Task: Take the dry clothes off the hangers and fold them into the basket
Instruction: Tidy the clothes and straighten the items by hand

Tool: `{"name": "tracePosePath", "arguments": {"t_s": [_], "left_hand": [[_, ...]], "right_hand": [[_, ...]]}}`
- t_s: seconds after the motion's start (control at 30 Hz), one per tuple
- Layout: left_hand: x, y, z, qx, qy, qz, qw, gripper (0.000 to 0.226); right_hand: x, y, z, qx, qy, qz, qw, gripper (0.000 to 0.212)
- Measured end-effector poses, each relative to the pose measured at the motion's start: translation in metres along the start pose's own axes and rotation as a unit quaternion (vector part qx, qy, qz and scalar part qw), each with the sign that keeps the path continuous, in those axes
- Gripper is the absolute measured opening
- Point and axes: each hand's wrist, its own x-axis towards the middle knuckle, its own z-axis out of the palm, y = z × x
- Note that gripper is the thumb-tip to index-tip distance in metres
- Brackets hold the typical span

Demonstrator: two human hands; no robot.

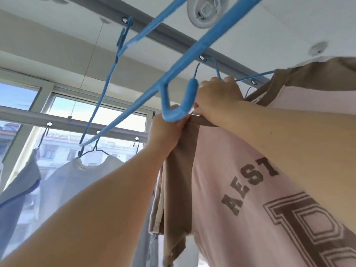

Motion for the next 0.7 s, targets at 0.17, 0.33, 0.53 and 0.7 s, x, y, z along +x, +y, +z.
{"name": "tracePosePath", "arguments": {"t_s": [0.17, 0.33, 0.53, 0.7], "left_hand": [[-0.012, -0.007, -0.004, -0.006, 0.057, 0.034, 0.998, 0.016], [-0.023, -0.027, -0.006, -0.003, 0.060, 0.001, 0.998, 0.015], [-0.036, -0.029, -0.007, -0.008, 0.066, -0.007, 0.998, 0.017], [-0.048, -0.031, -0.010, -0.046, 0.075, -0.033, 0.996, 0.018]], "right_hand": [[-0.005, 0.007, 0.002, 0.041, -0.002, -0.012, 0.999, 0.024], [-0.007, 0.006, 0.004, 0.072, 0.001, 0.008, 0.997, 0.020], [-0.010, 0.006, 0.006, 0.084, -0.009, -0.002, 0.996, 0.020], [-0.013, 0.006, 0.002, 0.076, -0.018, -0.002, 0.997, 0.020]]}}
